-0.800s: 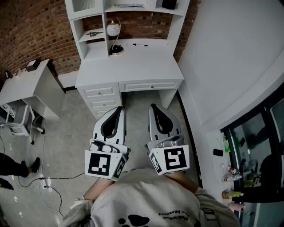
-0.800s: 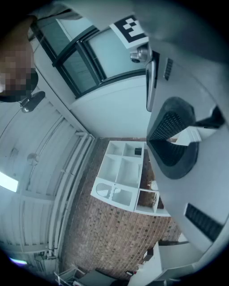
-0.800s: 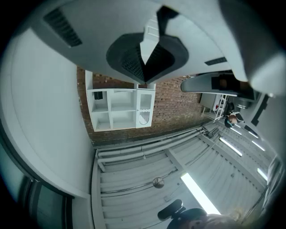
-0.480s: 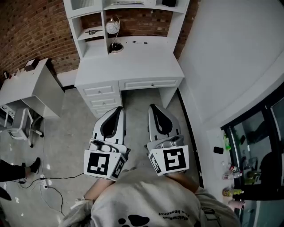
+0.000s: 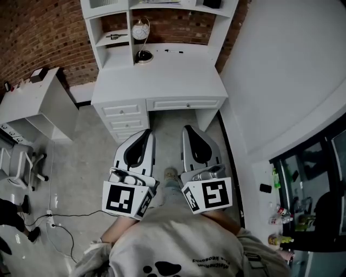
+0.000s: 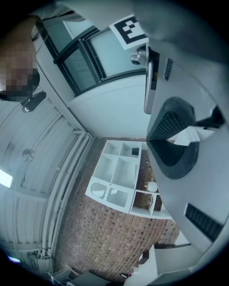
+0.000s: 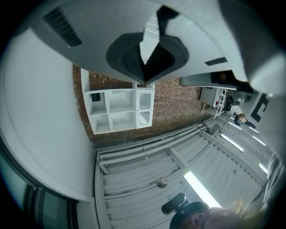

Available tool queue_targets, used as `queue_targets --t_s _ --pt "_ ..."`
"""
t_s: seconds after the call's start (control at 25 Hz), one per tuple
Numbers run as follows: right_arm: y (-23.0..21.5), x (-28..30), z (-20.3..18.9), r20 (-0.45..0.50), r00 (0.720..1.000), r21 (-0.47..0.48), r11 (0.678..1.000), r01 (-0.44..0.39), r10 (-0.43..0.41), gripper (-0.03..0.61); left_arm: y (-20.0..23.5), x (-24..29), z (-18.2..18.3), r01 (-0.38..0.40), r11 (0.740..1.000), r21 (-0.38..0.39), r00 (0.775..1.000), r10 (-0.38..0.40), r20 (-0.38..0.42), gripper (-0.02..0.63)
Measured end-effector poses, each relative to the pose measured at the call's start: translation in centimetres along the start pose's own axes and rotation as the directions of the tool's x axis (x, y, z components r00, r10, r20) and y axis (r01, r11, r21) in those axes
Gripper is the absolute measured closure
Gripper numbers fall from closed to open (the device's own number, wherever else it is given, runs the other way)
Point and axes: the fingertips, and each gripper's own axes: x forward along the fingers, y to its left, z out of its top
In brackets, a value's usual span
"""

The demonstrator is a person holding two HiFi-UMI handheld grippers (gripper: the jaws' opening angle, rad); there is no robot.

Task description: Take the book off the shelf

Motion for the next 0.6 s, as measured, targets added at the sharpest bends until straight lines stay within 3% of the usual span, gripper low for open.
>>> queue_targets --t_s 0.6 --pt "-8.2 13.1 -2.0 0.017 0.999 0.02 0.999 -0.029 0.029 0.56 5.4 13.4 -0.7 -0.033 0.999 0.032 0.999 0.033 0.002 0.604"
